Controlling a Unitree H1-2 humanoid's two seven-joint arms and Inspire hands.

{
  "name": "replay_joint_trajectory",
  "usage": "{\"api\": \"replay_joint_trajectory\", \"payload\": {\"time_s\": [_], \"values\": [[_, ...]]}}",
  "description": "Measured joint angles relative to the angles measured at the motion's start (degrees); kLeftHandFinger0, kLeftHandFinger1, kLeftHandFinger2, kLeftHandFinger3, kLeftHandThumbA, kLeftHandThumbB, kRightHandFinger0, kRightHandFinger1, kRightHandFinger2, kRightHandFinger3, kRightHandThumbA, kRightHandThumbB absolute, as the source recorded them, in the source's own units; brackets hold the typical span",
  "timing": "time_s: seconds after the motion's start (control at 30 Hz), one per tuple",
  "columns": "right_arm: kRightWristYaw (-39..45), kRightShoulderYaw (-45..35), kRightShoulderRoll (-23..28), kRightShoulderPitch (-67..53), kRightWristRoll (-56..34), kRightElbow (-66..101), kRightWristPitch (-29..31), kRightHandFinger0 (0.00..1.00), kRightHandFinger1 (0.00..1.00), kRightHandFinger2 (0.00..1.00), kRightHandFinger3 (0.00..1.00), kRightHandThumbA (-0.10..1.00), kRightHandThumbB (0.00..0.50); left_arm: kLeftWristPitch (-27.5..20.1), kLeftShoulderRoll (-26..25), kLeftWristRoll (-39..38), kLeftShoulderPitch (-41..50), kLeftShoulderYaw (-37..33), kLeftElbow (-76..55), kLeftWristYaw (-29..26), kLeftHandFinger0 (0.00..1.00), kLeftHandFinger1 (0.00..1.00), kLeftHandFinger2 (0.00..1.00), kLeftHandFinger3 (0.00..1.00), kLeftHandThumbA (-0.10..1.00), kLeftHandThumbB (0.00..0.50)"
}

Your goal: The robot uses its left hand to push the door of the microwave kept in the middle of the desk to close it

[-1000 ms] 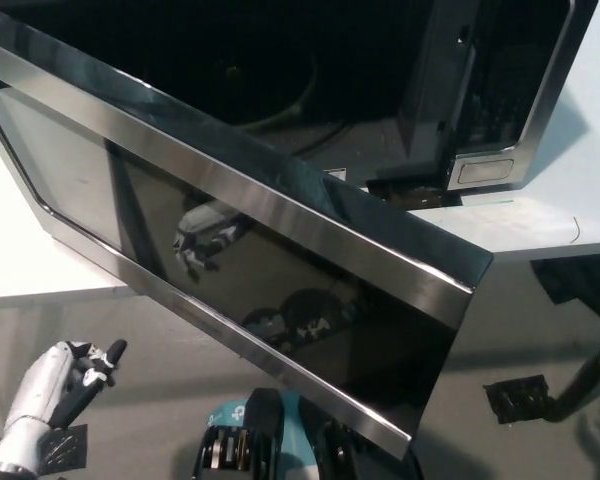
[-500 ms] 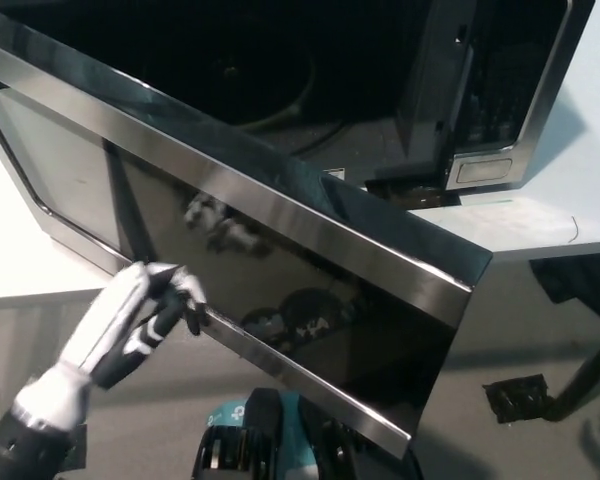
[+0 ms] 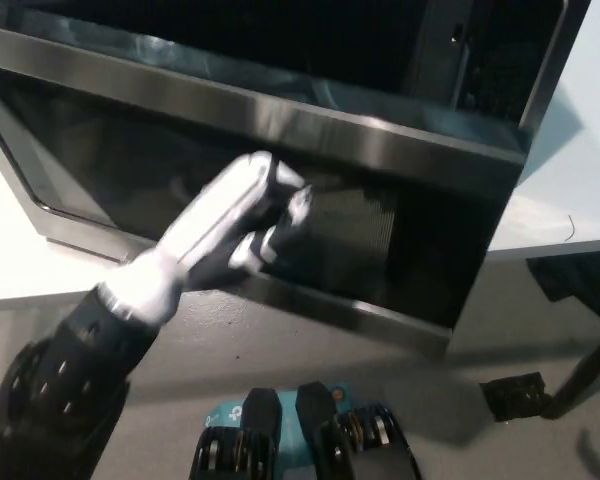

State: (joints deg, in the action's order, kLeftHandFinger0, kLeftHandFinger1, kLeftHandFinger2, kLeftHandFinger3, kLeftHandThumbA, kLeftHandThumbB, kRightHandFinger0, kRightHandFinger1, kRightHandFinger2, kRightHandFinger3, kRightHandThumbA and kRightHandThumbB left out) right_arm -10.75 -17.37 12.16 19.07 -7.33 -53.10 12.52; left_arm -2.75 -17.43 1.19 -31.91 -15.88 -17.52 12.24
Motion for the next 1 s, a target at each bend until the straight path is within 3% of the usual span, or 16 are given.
{"api": "replay_joint_trajectory", "payload": {"time_s": [0.1, 0.17, 0.33, 0.4, 0.43, 0.57, 0.63, 0.7, 0.77, 0.8, 0.83, 0.87, 0.9, 0.97, 1.0], "values": [[0.0, 0.2, 0.0, 0.0, 0.0, -0.1, 0.2, 1.0, 0.97, 0.96, 0.99, 0.53, 0.2, -0.4, 0.8, 1.4, -3.3, -0.2, 5.6, 0.6, 0.0, 0.0, 0.0, 0.0, 1.0, 0.02], [0.0, 0.3, 0.0, 0.0, 0.0, -0.1, 0.3, 0.97, 0.93, 0.93, 0.97, 0.49, 0.193, -0.9, 0.9, 2.6, -4.6, -0.5, 8.4, 0.8, 0.0, 0.0, 0.0, 0.0, 1.0, 0.0], [0.0, 0.3, 0.0, 0.0, -0.2, -0.1, 0.4, 0.91, 0.88, 0.88, 0.93, 0.47, 0.162, -3.4, 1.0, 6.1, -8.1, -1.4, 17.4, 1.4, 0.0, 0.0, 0.0, 0.0, 1.0, 0.0], [0.0, 0.3, 0.0, 0.0, -0.2, -0.1, 0.4, 0.91, 0.88, 0.88, 0.96, 0.47, 0.167, -4.2, 0.9, 8.1, -9.7, -1.8, 20.7, 1.4, 0.0, 0.0, 0.0, 0.0, 0.93, 0.0], [0.0, 0.3, 0.0, 0.0, -0.2, -0.1, 0.4, 0.91, 0.89, 0.88, 0.97, 0.47, 0.177, -4.9, 0.8, 9.0, -10.4, -1.9, 22.5, 1.3, 0.0, 0.0, 0.0, 0.0, 0.97, 0.017], [-0.1, 0.3, 0.0, -0.1, -0.3, -0.1, 0.3, 0.96, 0.9, 0.87, 0.93, 0.45, 0.178, -7.4, 0.0, 13.3, -13.8, -3.0, 31.2, 0.7, 0.0, 0.03, 0.12, 0.1, 0.99, 0.003], [-0.2, 0.3, 0.0, -0.2, -0.3, -0.1, 0.3, 0.96, 0.91, 0.87, 0.93, 0.45, 0.176, -8.7, -1.0, 16.1, -15.1, -3.6, 35.0, 0.1, 0.0, 0.08, 0.26, 0.18, 0.99, 0.0], [-0.2, 0.3, 0.0, -0.4, -0.3, -0.1, 0.3, 0.98, 0.92, 0.89, 0.96, 0.46, 0.16, -10.3, -1.8, 18.4, -15.7, -4.7, 37.0, -0.3, 0.0, 0.12, 0.32, 0.24, 0.96, 0.0], [-0.2, 0.3, -0.1, -0.6, -0.3, -0.1, 0.2, 0.96, 0.92, 0.89, 0.97, 0.43, 0.16, -11.4, -2.1, 20.5, -16.3, -6.2, 38.5, -0.8, 0.0, 0.1, 0.29, 0.23, 0.97, 0.0], [-0.2, 0.2, -0.1, -0.7, -0.3, -0.1, 0.2, 0.93, 0.9, 0.88, 0.96, 0.42, 0.167, -12.0, -2.2, 21.5, -16.6, -6.9, 39.3, -1.0, 0.0, 0.08, 0.26, 0.19, 0.92, 0.0], [-0.2, 0.2, -0.1, -0.8, -0.3, -0.1, 0.2, 0.94, 0.9, 0.88, 0.95, 0.42, 0.173, -12.5, -2.3, 22.7, -16.9, -7.7, 40.2, -1.3, 0.0, 0.02, 0.19, 0.12, 0.96, 0.0], [-0.2, 0.2, -0.2, -0.9, -0.4, -0.1, 0.1, 0.92, 0.89, 0.87, 0.94, 0.43, 0.164, -13.0, -2.5, 23.8, -17.3, -8.6, 41.0, -1.6, 0.0, 0.0, 0.17, 0.12, 0.96, 0.0], [-0.2, 0.2, -0.2, -1.0, -0.4, -0.1, 0.1, 0.93, 0.9, 0.87, 0.94, 0.41, 0.167, -13.4, -2.6, 24.6, -17.7, -9.2, 41.7, -2.0, 0.08, 0.13, 0.32, 0.25, 0.96, 0.0], [-0.2, 0.2, -0.3, -1.3, -0.4, 0.0, 0.1, 0.92, 0.89, 0.87, 0.97, 0.41, 0.156, -14.4, -2.7, 27.0, -18.7, -10.9, 43.7, -2.9, 0.0, 0.05, 0.18, 0.29, 1.0, 0.0], [-0.2, 0.2, -0.3, -1.5, -0.4, 0.1, 0.1, 0.91, 0.9, 0.87, 0.97, 0.4, 0.152, -14.7, -2.8, 27.9, -19.3, -11.7, 44.6, -3.3, 0.0, 0.0, 0.1, 0.23, 1.0, 0.0]]}}
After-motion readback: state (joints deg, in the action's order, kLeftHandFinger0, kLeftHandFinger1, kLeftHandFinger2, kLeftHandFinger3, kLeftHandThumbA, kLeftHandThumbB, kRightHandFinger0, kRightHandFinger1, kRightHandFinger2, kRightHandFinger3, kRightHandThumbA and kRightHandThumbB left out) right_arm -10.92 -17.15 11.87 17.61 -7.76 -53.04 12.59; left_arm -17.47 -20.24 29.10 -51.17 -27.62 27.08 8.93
